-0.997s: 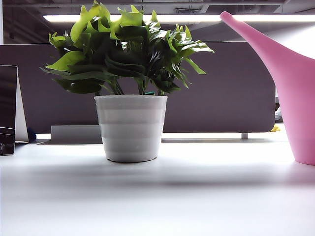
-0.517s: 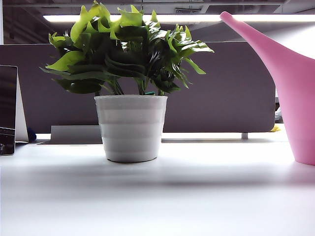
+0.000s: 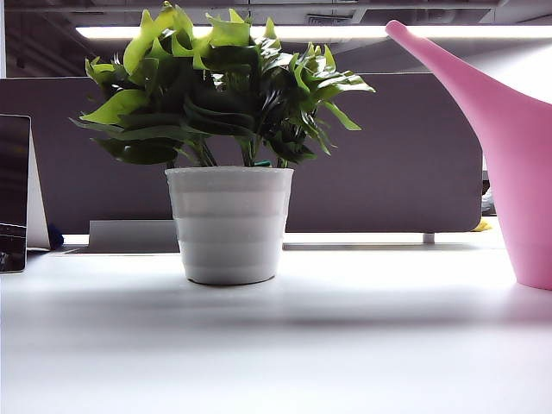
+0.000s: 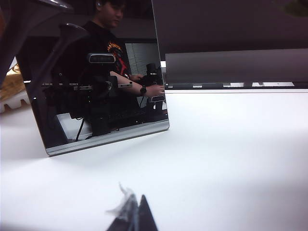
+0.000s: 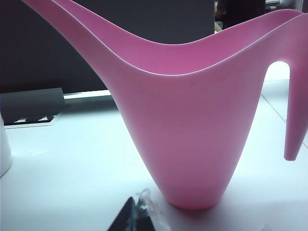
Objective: Pick up the watering can from the table, water the potted plant, and put the can back.
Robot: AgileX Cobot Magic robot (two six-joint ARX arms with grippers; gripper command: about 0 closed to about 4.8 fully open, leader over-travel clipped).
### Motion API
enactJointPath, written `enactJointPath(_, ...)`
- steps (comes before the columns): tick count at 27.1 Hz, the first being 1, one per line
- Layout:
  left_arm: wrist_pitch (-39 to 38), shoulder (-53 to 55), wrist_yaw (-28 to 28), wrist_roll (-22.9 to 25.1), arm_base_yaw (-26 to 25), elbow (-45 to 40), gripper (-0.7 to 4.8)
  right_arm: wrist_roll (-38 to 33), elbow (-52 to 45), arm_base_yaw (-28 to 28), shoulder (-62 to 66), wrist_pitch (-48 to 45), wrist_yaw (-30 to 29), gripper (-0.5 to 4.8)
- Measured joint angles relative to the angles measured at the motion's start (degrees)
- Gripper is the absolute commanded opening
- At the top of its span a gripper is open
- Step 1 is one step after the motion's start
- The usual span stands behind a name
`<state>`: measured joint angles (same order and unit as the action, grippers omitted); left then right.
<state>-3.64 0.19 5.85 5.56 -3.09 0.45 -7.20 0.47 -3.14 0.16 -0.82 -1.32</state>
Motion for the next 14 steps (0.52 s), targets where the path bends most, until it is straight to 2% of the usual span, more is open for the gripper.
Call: enactJointPath(14, 0.0, 0.0, 0.0, 0.0, 0.02, 0.0, -0.05, 1.05, 0.0, 0.02, 0.0, 0.0, 0.02, -0.06)
